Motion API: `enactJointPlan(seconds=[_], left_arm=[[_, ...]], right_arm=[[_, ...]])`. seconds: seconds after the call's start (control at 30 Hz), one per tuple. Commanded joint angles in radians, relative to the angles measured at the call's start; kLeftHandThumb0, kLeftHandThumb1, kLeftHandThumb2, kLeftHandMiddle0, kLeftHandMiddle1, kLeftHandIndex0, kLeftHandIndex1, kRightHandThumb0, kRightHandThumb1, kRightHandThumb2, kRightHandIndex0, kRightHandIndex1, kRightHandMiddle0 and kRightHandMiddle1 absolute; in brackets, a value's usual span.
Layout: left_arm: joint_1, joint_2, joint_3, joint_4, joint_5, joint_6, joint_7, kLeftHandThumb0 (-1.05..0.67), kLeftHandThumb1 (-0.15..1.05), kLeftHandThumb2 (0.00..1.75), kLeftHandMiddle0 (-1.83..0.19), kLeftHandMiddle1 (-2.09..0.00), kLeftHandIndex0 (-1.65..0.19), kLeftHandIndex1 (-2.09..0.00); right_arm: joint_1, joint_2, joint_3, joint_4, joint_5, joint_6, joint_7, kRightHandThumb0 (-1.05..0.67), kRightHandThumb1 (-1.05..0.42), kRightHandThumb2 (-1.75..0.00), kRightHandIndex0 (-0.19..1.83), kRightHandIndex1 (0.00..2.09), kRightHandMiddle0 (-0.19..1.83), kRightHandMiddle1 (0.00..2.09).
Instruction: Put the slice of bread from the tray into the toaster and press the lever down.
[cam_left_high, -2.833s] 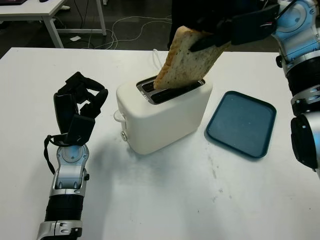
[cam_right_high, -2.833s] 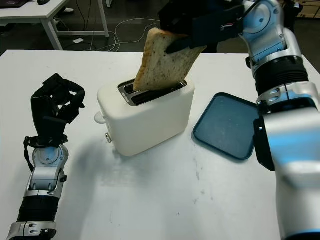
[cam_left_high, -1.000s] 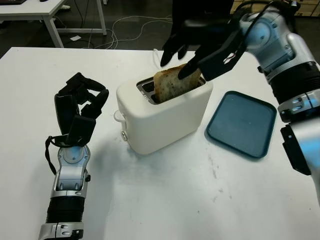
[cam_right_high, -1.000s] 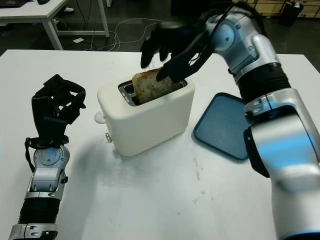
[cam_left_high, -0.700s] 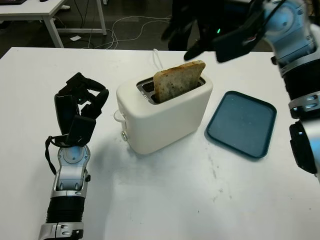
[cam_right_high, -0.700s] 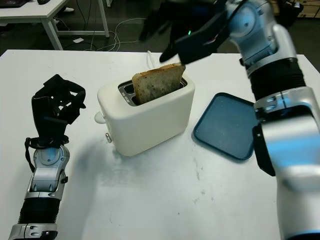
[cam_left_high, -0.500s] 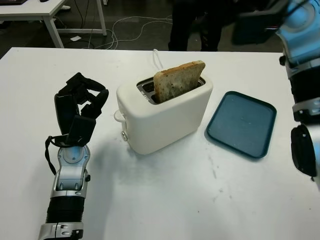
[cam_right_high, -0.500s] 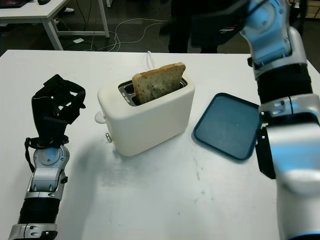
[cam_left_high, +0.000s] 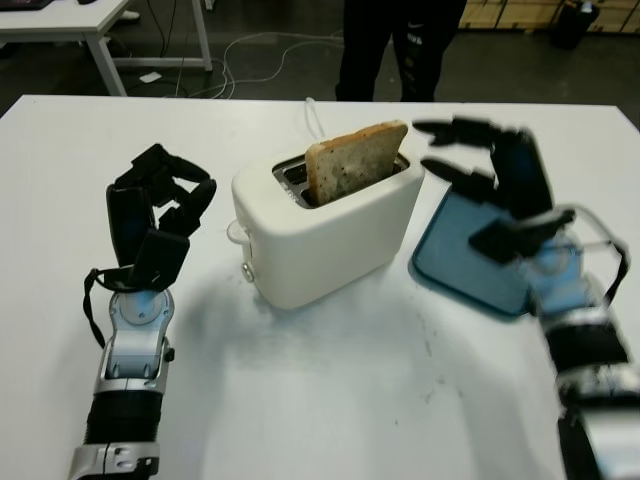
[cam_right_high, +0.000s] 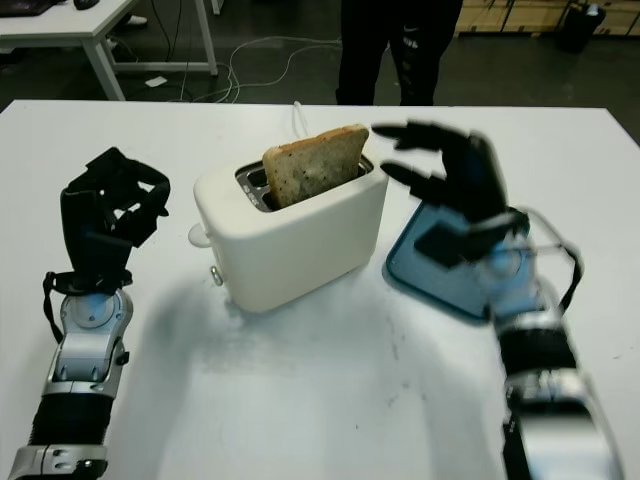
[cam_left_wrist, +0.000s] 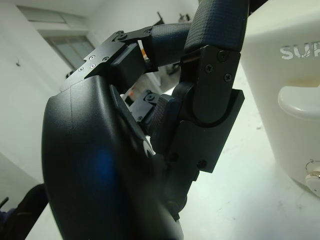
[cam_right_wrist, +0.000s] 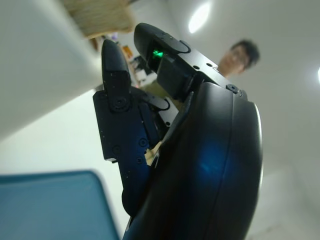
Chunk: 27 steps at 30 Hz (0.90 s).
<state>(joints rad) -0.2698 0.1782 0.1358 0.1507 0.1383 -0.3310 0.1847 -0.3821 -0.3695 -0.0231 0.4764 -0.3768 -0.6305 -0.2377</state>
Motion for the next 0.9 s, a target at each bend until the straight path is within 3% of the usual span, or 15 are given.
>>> enactJointPlan(seconds=[0.0, 0.17, 0.37, 0.63, 0.73, 0.87], left_arm=[[-0.01, 0.015, -0.001, 0.006, 0.006, -0.013, -0.011, -0.99, 0.92, 0.18, -0.95, -1.51, -0.83, -1.27], [-0.003, 0.042, 0.007, 0.001, 0.0, -0.021, -0.038, -0.97, 0.92, 0.18, -0.94, -1.51, -0.82, -1.26], [0.017, 0.075, 0.022, -0.039, -0.006, -0.009, -0.069, -0.97, 0.92, 0.16, -0.94, -1.5, -0.82, -1.24], [0.052, 0.136, 0.023, -0.072, 0.046, -0.027, -0.096, -0.98, 0.92, 0.19, -0.94, -1.53, -0.84, -1.2], [0.059, 0.202, 0.01, -0.046, 0.098, -0.093, -0.12, -0.94, 0.92, 0.29, -0.96, -1.54, -0.9, -1.09], [0.066, 0.291, -0.007, -0.057, 0.158, -0.132, -0.171, -0.88, 0.92, 0.35, -1.14, -1.49, -0.99, -0.86]], right_arm=[[0.064, 0.047, -0.015, -0.04, -0.018, 0.028, -0.075, -0.38, -0.92, -0.32, 0.69, 0.8, 0.89, 0.01], [0.158, 0.147, -0.017, -0.096, -0.081, 0.07, -0.256, -0.4, -0.92, -0.36, 0.79, 0.67, 0.95, 0.02], [0.167, 0.208, -0.017, -0.099, -0.108, 0.074, -0.38, -0.47, -0.92, -0.41, 0.82, 0.66, 0.97, 0.02], [0.144, 0.214, -0.022, -0.066, -0.097, 0.069, -0.443, -0.45, -0.92, -0.4, 0.91, 0.54, 0.98, 0.01], [0.135, 0.209, -0.027, -0.056, -0.1, 0.077, -0.458, -0.43, -0.92, -0.38, 0.94, 0.53, 1.01, 0.02], [0.121, 0.2, -0.043, -0.027, -0.088, 0.061, -0.472, -0.42, -0.92, -0.34, 0.96, 0.54, 1.03, 0.02]])
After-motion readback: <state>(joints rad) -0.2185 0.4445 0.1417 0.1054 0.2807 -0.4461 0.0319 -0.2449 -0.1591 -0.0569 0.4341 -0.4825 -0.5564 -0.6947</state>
